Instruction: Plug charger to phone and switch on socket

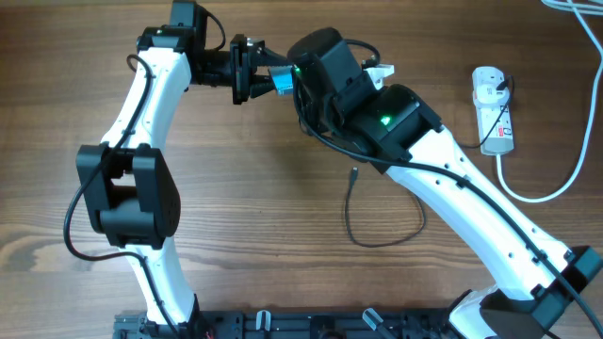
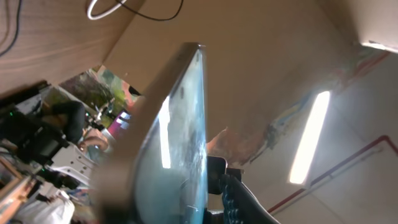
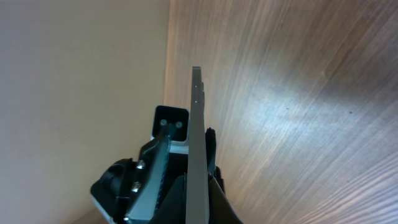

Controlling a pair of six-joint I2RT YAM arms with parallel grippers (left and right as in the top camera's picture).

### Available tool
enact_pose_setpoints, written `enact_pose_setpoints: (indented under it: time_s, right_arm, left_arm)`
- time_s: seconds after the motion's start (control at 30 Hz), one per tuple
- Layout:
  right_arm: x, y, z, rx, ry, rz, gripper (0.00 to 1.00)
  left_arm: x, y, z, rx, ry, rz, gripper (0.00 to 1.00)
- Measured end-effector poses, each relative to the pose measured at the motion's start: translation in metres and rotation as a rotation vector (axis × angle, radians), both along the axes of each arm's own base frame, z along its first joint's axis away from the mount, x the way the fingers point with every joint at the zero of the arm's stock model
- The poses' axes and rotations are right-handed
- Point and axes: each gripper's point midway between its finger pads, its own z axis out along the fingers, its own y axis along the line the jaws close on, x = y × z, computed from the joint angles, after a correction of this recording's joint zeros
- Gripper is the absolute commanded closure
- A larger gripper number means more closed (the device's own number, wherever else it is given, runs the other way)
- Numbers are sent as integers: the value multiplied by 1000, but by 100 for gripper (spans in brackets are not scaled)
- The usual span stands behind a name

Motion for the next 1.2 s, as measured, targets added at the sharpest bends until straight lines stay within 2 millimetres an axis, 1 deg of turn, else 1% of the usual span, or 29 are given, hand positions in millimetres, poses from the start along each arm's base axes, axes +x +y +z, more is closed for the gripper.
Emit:
enact_pose_setpoints:
  time_s: [0.03, 0.1, 0.13, 0.17, 0.2, 0.23, 0.27, 0.3, 0.43, 0.5, 0.6, 0.63, 0.7, 0.77, 0.8, 0.87, 0.93, 0.97, 1.0, 1.03, 1.07, 1.1, 1.17, 1.2]
  right_arm:
    - [1, 0, 1, 2, -5, -4, 96]
    - [2, -1, 4, 19, -4, -23, 84]
    - [1, -1, 3, 16, -1, -22, 75]
    - [1, -2, 3, -1, -6, -11, 55]
    - [1, -3, 3, -28, -18, 4, 28]
    - [3, -5, 3, -49, -31, 7, 14]
    - [4, -7, 3, -84, -48, 23, 3]
    - [5, -9, 4, -109, -60, 34, 0]
    - [7, -17, 4, -278, -124, 144, 0]
    - [3, -29, 2, -393, -128, 222, 0]
    - [-10, -65, 0, -574, -94, 336, 1]
    - [-16, -83, 1, -639, -73, 372, 0]
    - [-24, -108, 2, -724, -39, 426, 0]
    - [-39, -132, -6, -818, 37, 509, 0]
    - [-43, -140, -9, -850, 61, 547, 0]
    - [-46, -143, -17, -880, 83, 614, 0]
    - [-52, -142, -35, -899, 119, 691, 1]
    - [-56, -141, -49, -901, 146, 730, 4]
    - [-59, -139, -63, -898, 168, 759, 15]
    - [-60, -137, -77, -887, 182, 783, 22]
    - [-63, -131, -100, -868, 194, 831, 24]
    - [-64, -127, -111, -849, 194, 854, 24]
    - [-67, -114, -140, -801, 186, 920, 28]
    - [-70, -111, -152, -781, 195, 945, 32]
  left_arm:
    - [0, 0, -1, 2, 2, 0, 94]
    - [-1, 0, 0, -7, 9, -3, 96]
    - [-1, 0, 1, -8, 10, -3, 96]
    - [-1, 0, 1, -7, 8, -2, 96]
    - [0, 0, 0, -3, 5, -1, 96]
    - [0, 0, 0, 0, 6, 0, 96]
    - [0, 0, -1, 3, 5, 0, 96]
    - [0, 0, -1, 5, 5, 0, 96]
    - [3, 0, -3, 16, -28, 4, 96]
    - [6, 0, -8, 44, -53, 12, 96]
    - [11, 3, -17, 102, -64, 33, 96]
    - [13, 6, -23, 134, -69, 45, 96]
    - [20, 15, -36, 214, -74, 82, 96]
    - [26, 25, -45, 273, -92, 111, 96]
    - [29, 30, -50, 298, -110, 121, 96]
    - [34, 40, -60, 365, -157, 140, 96]
    - [35, 49, -74, 453, -181, 146, 96]
    - [33, 54, -84, 519, -176, 142, 96]
    - [31, 59, -93, 574, -170, 140, 96]
    - [29, 65, -102, 636, -160, 136, 96]
    - [26, 74, -114, 724, -149, 131, 96]
    - [25, 80, -121, 776, -144, 127, 96]
    - [21, 95, -133, 885, -129, 119, 96]
    - [20, 99, -136, 915, -127, 118, 96]
